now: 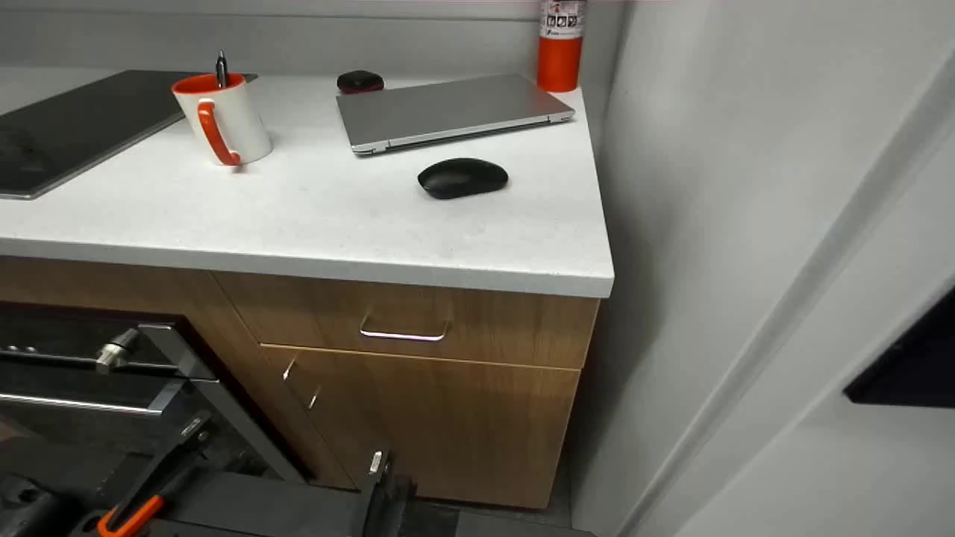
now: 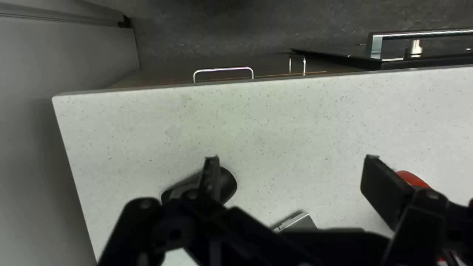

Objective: Put the pen on the counter

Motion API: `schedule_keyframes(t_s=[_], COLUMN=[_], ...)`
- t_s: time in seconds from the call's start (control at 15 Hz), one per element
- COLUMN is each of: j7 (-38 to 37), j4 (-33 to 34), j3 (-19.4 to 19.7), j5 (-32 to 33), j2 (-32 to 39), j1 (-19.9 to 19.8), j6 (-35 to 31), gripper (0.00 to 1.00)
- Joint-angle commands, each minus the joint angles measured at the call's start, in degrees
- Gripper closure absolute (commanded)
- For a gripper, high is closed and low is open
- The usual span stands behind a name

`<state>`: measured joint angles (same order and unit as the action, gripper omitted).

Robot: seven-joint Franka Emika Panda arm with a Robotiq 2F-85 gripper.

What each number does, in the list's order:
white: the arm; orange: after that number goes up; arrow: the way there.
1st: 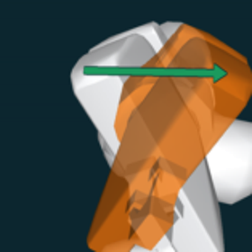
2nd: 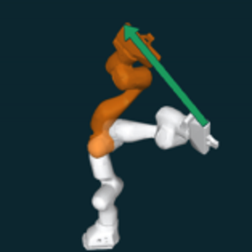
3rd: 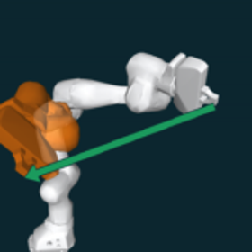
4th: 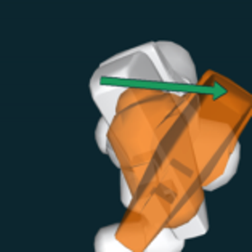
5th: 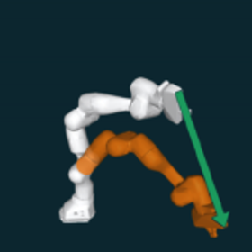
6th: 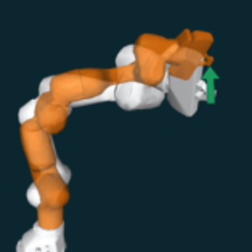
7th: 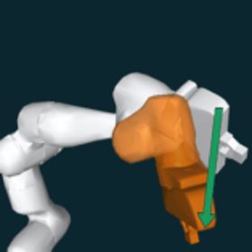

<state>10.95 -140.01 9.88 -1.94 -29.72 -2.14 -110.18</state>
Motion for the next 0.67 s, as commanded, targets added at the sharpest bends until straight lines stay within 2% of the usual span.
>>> schedule_keyframes(t_s=[0.0,0.4,0.6], j7=[0.31,0.31,0.86], j4=[0.12,0.12,-0.41], j3=[-0.62,-0.62,-1.44], j5=[-0.34,-0.34,-4.12], j2=[0.11,0.11,0.55], j1=[-0.73,-0.73,1.46], j6=[0.15,0.15,-5.32], gripper=[0.00,0.00,0.00])
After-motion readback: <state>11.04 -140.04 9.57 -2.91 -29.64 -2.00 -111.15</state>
